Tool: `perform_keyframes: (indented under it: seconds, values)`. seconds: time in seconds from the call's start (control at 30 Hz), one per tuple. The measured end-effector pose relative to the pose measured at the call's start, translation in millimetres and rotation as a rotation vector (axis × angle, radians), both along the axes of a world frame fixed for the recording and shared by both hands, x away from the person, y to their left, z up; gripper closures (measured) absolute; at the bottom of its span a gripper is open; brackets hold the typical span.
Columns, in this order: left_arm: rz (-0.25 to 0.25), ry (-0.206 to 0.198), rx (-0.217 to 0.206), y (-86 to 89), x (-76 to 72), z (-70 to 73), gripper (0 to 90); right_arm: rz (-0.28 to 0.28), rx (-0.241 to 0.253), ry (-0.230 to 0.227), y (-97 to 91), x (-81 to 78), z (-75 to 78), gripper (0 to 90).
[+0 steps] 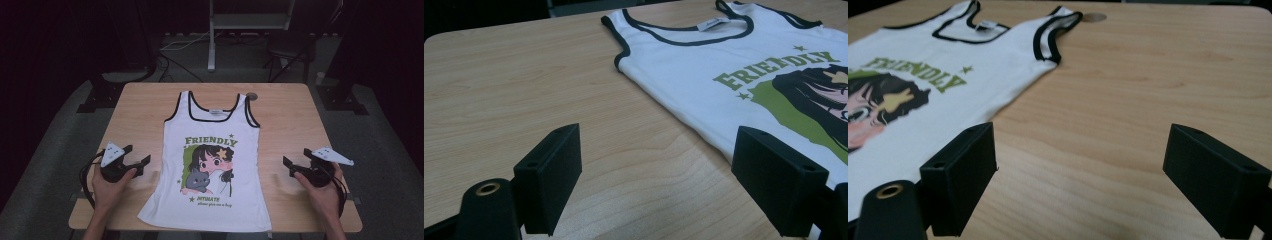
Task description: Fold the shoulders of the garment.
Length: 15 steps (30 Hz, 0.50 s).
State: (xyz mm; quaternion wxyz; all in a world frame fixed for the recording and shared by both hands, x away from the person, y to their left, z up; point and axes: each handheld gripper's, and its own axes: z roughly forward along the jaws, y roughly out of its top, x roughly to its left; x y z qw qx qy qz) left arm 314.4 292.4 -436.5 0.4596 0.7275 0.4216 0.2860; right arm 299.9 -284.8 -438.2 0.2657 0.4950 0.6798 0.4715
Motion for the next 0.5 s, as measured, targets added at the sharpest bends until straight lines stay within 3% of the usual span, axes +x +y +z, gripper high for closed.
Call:
perform_keyframes:
  seconds: [0.27,0.43,0.5]
  values:
    - [0.000,-0.002,0.012,-2.0,-1.4,-0.1,20.1,0.075,-0.004,-0.010,22.0,26.3,16.8,13.1]
    - [0.000,0.002,0.004,-1.2,-1.0,-0.1,20.1,0.130,-0.012,0.004,37.4,54.0,33.7,13.1]
    - [0.001,0.000,0.000,-1.0,-1.0,-0.2,20.1,0.143,-0.019,0.009,44.3,73.5,45.1,13.1]
